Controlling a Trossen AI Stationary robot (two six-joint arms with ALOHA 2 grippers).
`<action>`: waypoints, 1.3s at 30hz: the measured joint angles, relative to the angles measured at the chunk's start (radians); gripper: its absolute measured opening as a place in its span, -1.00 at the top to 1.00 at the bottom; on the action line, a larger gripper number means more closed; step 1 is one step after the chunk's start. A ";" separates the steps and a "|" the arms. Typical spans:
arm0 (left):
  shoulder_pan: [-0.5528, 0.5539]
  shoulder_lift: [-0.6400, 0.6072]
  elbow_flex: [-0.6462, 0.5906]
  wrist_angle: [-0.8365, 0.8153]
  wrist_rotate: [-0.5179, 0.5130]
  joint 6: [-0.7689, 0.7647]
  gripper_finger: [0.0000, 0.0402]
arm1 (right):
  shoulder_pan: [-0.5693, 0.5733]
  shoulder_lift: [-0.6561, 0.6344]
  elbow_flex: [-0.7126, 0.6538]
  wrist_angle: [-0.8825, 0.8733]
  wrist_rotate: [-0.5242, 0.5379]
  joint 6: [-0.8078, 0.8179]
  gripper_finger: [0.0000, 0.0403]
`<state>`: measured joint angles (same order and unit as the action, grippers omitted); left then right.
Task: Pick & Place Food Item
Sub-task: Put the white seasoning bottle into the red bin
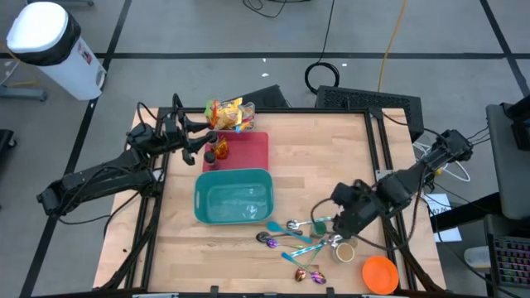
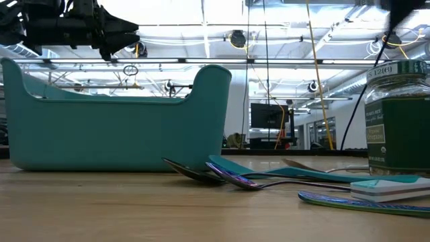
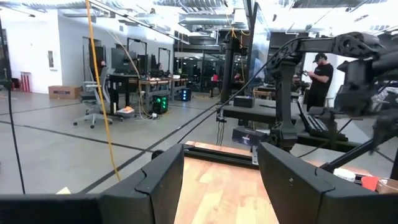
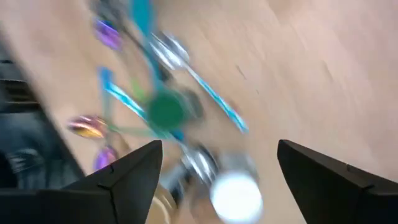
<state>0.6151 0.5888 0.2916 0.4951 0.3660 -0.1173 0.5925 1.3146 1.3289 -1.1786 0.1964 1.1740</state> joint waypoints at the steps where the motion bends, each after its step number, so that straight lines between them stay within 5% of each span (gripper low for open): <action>1: 0.000 0.000 0.000 0.000 0.000 0.000 -0.07 | 0.004 0.012 0.000 -0.039 -0.032 0.054 -0.53; 11: 0.000 0.000 0.000 -0.001 0.000 -0.002 -0.07 | 0.012 0.132 0.000 -0.111 -0.220 0.175 -0.50; 39: -0.001 0.000 0.000 -0.021 0.000 -0.004 -0.07 | 0.025 0.066 -0.236 0.032 -0.276 0.192 -0.41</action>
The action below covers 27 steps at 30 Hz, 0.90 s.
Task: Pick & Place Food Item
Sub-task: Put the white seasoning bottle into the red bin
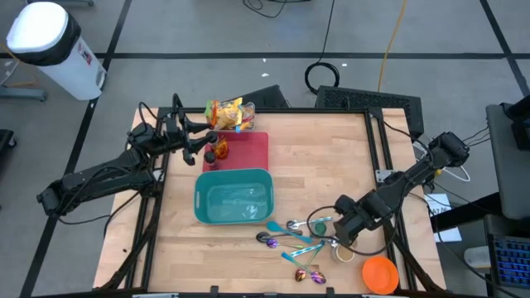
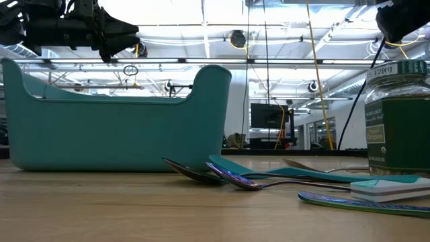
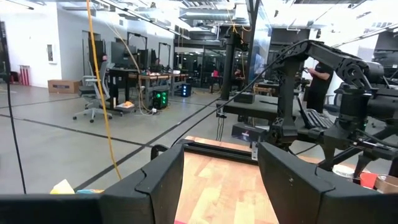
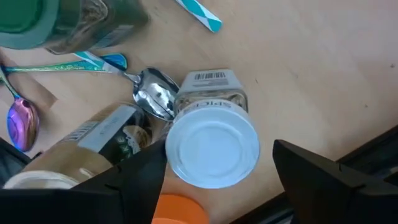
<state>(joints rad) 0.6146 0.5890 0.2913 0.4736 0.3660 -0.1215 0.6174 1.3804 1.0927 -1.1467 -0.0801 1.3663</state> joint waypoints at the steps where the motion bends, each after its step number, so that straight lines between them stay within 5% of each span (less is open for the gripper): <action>1: 0.000 0.000 0.000 0.000 0.000 0.000 -0.07 | 0.000 0.000 0.000 0.000 -0.001 0.002 -0.39; 14: 0.000 0.000 0.000 -0.008 0.000 0.003 -0.07 | 0.000 0.000 0.000 0.023 -0.004 -0.005 0.03; 27: 0.000 0.000 0.000 -0.007 0.000 0.002 -0.07 | -0.015 0.000 0.084 -0.193 0.006 -0.020 0.03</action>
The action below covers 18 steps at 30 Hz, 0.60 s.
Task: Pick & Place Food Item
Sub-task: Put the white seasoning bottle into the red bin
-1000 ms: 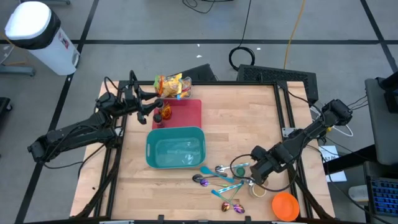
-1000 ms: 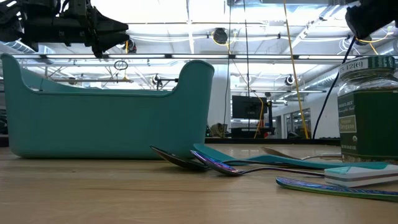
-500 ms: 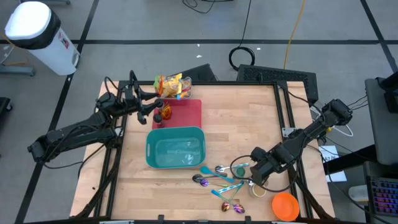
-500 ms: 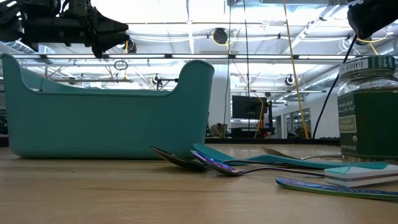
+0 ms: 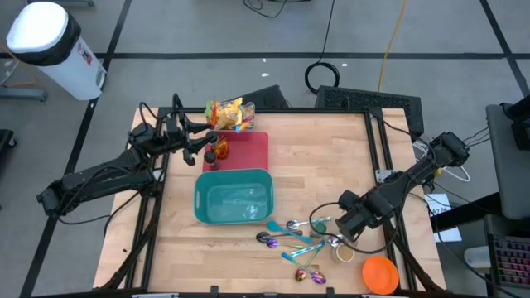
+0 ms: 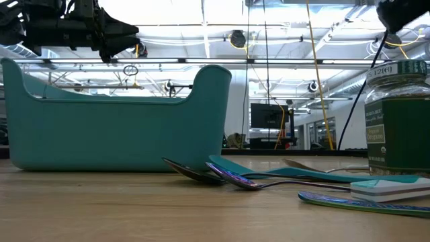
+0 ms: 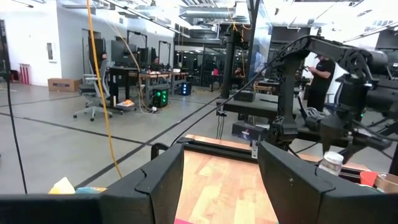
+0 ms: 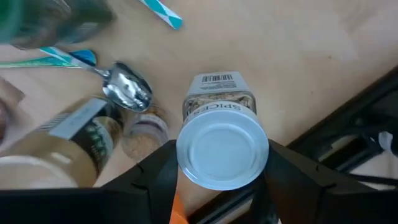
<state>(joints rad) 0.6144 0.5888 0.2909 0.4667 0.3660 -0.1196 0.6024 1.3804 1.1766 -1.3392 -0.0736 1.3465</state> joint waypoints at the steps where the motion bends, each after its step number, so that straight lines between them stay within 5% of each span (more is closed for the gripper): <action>1: 0.000 0.000 0.000 0.000 0.000 0.002 -0.07 | -0.007 0.000 0.018 -0.022 0.004 -0.007 0.03; 8: 0.000 0.000 0.000 0.000 0.000 0.009 -0.07 | -0.117 0.000 0.132 -0.090 0.113 -0.201 0.03; 18: 0.000 0.000 0.000 0.000 0.000 0.011 -0.07 | -0.448 0.000 0.142 0.013 0.112 -0.687 0.03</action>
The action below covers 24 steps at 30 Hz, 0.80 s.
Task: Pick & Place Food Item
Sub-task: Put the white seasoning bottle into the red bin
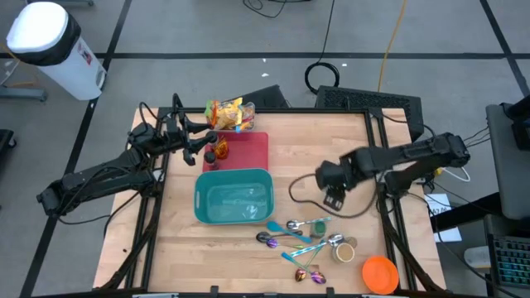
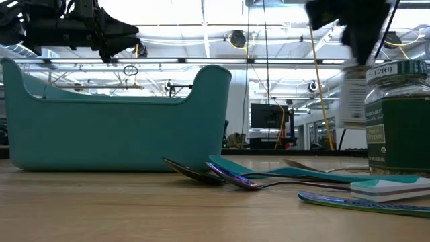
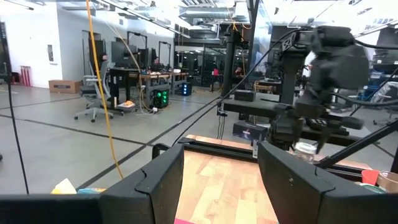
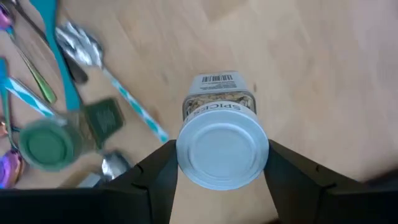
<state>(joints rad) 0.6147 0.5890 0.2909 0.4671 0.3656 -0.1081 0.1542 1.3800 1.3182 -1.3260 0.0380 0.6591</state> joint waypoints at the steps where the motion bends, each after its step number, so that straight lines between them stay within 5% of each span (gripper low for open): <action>1: 0.000 0.000 0.000 0.000 0.000 0.000 -0.07 | -0.035 0.000 0.000 0.017 -0.013 -0.049 0.03; 12: 0.000 0.000 0.000 0.000 0.000 0.000 -0.07 | -0.311 0.009 0.000 0.143 -0.044 -0.404 0.03; 24: 0.000 0.000 0.000 0.000 -0.001 0.000 -0.07 | -0.384 0.150 -0.001 0.154 -0.095 -0.573 0.03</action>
<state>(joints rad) 0.6147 0.5890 0.2909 0.4667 0.3649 -0.1081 -0.2301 1.5300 1.3174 -1.1715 -0.0569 0.0861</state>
